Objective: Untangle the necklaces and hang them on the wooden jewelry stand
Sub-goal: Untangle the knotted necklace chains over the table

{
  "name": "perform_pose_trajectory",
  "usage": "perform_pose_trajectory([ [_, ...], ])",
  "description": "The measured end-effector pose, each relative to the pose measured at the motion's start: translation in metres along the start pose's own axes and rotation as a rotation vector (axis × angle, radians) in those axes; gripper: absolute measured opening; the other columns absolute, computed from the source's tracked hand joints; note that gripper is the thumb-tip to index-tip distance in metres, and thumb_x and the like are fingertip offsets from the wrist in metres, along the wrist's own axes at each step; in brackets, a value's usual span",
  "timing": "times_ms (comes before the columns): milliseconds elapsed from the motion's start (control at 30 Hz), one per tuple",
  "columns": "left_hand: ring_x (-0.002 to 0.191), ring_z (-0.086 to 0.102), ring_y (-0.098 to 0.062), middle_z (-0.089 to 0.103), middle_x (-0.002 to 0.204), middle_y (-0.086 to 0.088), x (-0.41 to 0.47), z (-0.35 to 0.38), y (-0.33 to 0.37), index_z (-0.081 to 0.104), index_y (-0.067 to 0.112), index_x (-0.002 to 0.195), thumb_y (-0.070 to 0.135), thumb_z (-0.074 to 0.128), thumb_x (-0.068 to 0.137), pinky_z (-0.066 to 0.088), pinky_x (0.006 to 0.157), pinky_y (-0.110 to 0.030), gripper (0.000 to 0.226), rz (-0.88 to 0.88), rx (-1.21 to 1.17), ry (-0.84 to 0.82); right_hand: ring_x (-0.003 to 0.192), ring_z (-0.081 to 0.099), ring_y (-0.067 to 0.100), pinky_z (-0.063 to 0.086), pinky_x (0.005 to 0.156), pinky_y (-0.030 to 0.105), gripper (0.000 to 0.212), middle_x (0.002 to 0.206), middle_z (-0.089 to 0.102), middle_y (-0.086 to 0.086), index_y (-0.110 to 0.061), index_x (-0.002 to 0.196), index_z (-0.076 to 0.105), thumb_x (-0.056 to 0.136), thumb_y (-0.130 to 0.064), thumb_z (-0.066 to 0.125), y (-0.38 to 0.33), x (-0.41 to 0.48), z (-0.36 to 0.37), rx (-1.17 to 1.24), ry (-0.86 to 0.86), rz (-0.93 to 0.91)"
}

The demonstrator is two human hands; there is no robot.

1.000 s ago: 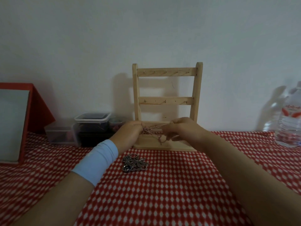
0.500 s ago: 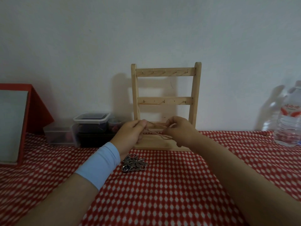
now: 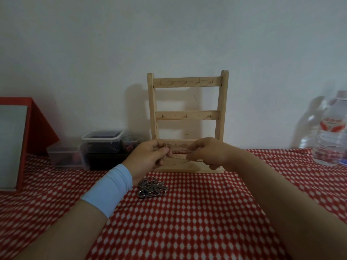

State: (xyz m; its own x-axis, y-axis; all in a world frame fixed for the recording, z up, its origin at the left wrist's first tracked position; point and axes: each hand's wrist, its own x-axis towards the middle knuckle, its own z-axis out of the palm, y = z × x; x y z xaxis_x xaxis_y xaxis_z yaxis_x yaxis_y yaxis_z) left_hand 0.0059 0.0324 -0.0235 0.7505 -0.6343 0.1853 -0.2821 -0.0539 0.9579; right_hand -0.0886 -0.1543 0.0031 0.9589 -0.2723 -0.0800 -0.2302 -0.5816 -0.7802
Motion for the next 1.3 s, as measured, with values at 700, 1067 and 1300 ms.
perform_pose_trajectory([
  [700,0.06,0.067,-0.011,0.07,0.066,0.009,-0.011,0.0,0.025,0.062,0.011,0.096,0.0,0.05,0.096,0.053,0.059,-0.02,0.015,0.163,0.342,-0.175,0.092,0.074,0.011,0.059,0.089,0.03,0.021,0.103,0.079,0.0,-0.015,0.112,0.076,0.095,-0.024,0.069,-0.011,-0.004,0.013,-0.03,-0.177,-0.245],
  [1067,0.078,0.069,-0.013,0.07,0.095,0.003,-0.007,0.016,0.005,0.065,0.016,0.091,0.007,0.079,0.076,0.054,0.064,-0.019,0.022,0.295,0.07,0.238,0.071,0.063,0.01,0.056,0.073,0.022,0.012,0.082,0.07,0.005,-0.008,0.095,0.078,0.086,-0.015,0.075,-0.002,0.0,0.013,0.045,-0.181,-0.184],
  [1300,0.09,0.069,-0.019,0.07,0.093,-0.006,-0.004,0.029,-0.017,0.066,0.008,0.098,0.009,0.065,0.087,0.056,0.078,-0.031,0.011,0.052,-0.582,0.152,0.067,0.064,0.008,0.057,0.069,0.023,0.013,0.076,0.074,-0.003,-0.015,0.088,0.079,0.095,-0.017,0.068,0.01,0.005,0.012,0.001,-0.149,-0.171],
])
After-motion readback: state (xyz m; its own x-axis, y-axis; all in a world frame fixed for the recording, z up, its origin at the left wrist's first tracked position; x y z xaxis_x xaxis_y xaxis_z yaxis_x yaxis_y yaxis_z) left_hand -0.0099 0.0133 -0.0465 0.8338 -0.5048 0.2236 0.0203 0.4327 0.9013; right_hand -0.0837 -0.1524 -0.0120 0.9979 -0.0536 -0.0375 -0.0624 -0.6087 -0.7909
